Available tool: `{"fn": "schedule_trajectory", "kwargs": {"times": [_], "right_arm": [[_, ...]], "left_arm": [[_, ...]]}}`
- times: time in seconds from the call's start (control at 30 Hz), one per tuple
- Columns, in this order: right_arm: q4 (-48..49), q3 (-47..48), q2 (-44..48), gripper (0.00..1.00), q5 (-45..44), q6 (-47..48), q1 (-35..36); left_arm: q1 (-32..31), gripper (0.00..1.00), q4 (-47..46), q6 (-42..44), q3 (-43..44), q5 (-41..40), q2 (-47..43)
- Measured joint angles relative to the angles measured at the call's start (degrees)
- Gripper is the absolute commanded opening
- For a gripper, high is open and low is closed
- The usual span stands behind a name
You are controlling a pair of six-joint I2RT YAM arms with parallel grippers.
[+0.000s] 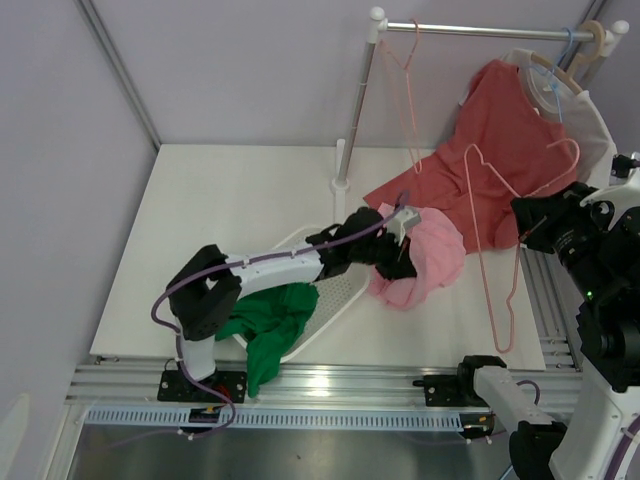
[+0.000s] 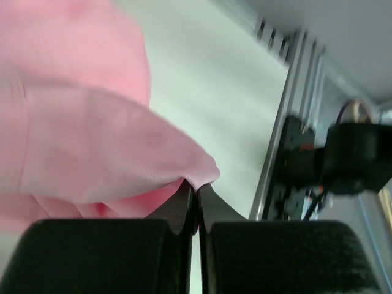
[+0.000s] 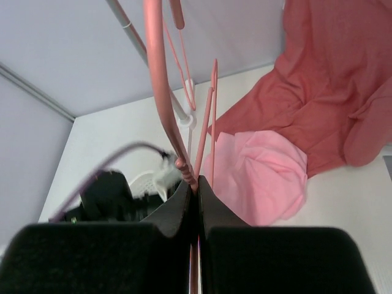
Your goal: Remove the t-shirt from the hanger
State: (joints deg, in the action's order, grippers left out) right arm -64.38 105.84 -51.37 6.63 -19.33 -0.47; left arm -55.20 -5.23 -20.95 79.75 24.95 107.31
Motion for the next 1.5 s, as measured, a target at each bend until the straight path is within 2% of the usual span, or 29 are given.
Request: {"fn": "schedule_trajectory", "kwargs": {"times": [0.1,0.27,0.33,0.37,0.53,0.6,0.8,0.87,0.9,0.93,1.0,1.03,1.23,1.5], "right_arm": [[1.9,0.1,-1.1,0.00,-1.1,-0.2,0.0],[7.4,0.1,-5.2,0.00,-1.8,-0.6,0.0],[9.1,0.9,-7.9,0.00,-2.0,-0.6,0.0],[9.9,1.7,-9.5,0.00,-2.1,-0.6,0.0],[14.6,8.1,-19.2,0.00,-4.0,0.7,0.0],[16.7,9.4,-22.8,0.00,-4.7,1.8,0.0],[17.3,20.6,-35.5,0.00,-5.0,4.2,-0.5],[17.7,22.7,-38.4,0.00,-4.4,4.4,-1.1],[17.9,23.9,-39.7,0.00,-4.2,4.4,-1.4],[18.3,25.1,-41.1,0.00,-3.8,4.4,-1.6],[19.1,26.9,-43.1,0.00,-3.1,4.4,-2.0],[18.8,28.9,-44.7,0.00,-2.7,4.4,-2.2],[20.6,38.4,-52.7,0.00,0.9,3.7,-3.7],[22.8,39.2,-58.6,0.00,4.5,2.5,-4.2]], "left_arm": [[-2.9,0.01,2.3,0.8,-7.7,-2.4,-3.7],[-4.9,0.02,3.5,4.2,-5.5,-9.9,-8.7],[-4.6,0.18,3.1,6.2,-1.7,-14.0,-7.9],[-4.5,0.22,3.2,7.2,0.8,-16.2,-6.7],[-4.0,0.22,9.7,10.8,25.5,-23.6,10.1],[-3.8,0.28,12.3,11.5,32.6,-24.8,16.6],[-2.9,0.31,21.6,12.3,35.4,-25.7,23.1],[-2.6,0.35,23.9,12.5,35.6,-26.5,23.4],[-2.4,0.39,25.0,12.6,35.8,-27.1,23.4],[-2.3,0.60,25.7,12.7,36.1,-27.8,23.4],[-2.0,0.80,26.7,13.1,36.7,-28.8,23.4],[-1.9,0.99,27.4,13.2,37.2,-29.4,23.4],[-0.6,0.99,32.5,14.0,40.8,-29.6,23.9],[1.9,1.00,39.6,14.1,46.6,-25.6,28.4]]}}
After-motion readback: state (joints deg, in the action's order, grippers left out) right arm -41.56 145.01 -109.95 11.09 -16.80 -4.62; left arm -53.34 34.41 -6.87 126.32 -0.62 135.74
